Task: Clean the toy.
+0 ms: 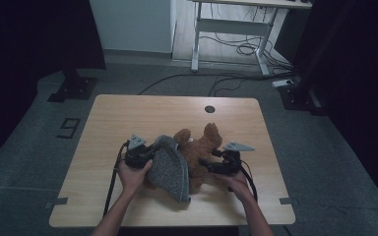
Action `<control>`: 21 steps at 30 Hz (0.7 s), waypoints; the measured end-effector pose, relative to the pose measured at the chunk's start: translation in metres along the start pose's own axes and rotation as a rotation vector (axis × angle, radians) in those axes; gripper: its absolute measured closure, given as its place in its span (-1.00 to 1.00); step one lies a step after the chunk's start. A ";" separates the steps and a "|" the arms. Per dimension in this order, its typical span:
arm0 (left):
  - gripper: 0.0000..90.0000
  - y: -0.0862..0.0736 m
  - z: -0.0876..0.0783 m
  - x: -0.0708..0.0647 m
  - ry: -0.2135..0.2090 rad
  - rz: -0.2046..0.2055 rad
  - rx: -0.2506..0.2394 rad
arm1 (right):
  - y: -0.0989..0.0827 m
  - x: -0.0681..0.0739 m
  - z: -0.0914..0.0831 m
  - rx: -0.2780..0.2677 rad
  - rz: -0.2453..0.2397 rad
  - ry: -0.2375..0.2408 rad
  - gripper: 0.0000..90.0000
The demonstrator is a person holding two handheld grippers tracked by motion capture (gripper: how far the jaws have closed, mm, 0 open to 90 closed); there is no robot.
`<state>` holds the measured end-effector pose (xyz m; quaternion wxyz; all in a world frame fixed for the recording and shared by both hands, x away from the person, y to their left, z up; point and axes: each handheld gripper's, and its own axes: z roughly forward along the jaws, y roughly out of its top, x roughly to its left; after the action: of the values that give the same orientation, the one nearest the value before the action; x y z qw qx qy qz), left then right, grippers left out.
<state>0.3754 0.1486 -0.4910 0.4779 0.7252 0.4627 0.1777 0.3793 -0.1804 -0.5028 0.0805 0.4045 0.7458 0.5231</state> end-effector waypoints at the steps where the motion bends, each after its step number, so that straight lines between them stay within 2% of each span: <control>1: 0.86 0.000 0.000 0.000 -0.001 -0.002 0.001 | 0.002 0.002 0.008 0.026 -0.013 -0.003 -0.66; 4: 0.86 -0.001 0.001 0.003 -0.010 -0.012 0.004 | 0.006 0.004 0.029 0.121 -0.021 0.011 -0.74; 5: 0.87 -0.001 0.001 0.004 -0.010 -0.014 0.006 | 0.006 0.004 0.035 0.148 -0.018 -0.005 -0.68; 9: 0.86 0.000 0.002 0.005 -0.015 -0.022 0.000 | 0.006 0.002 0.038 0.141 -0.035 0.005 -0.05; 11: 0.87 0.000 0.001 0.004 -0.012 -0.021 -0.007 | 0.005 0.007 0.036 0.115 -0.072 -0.007 0.20; 13: 0.87 0.003 0.000 0.003 -0.013 -0.022 -0.017 | 0.005 0.011 0.034 0.085 -0.089 -0.020 0.31; 17: 0.86 0.016 -0.002 0.004 -0.015 -0.018 -0.033 | 0.005 0.016 0.032 -0.002 -0.126 -0.057 0.39; 19: 0.86 0.029 -0.003 0.006 -0.003 -0.003 -0.051 | 0.011 0.020 0.032 -0.062 -0.175 -0.092 0.40; 21: 0.86 0.044 -0.003 0.008 0.006 -0.005 -0.077 | 0.019 0.022 0.033 -0.158 -0.235 -0.138 0.39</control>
<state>0.3999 0.1520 -0.4531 0.5046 0.7045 0.4588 0.1964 0.3929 -0.1393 -0.4952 0.2238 0.3419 0.7371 0.5382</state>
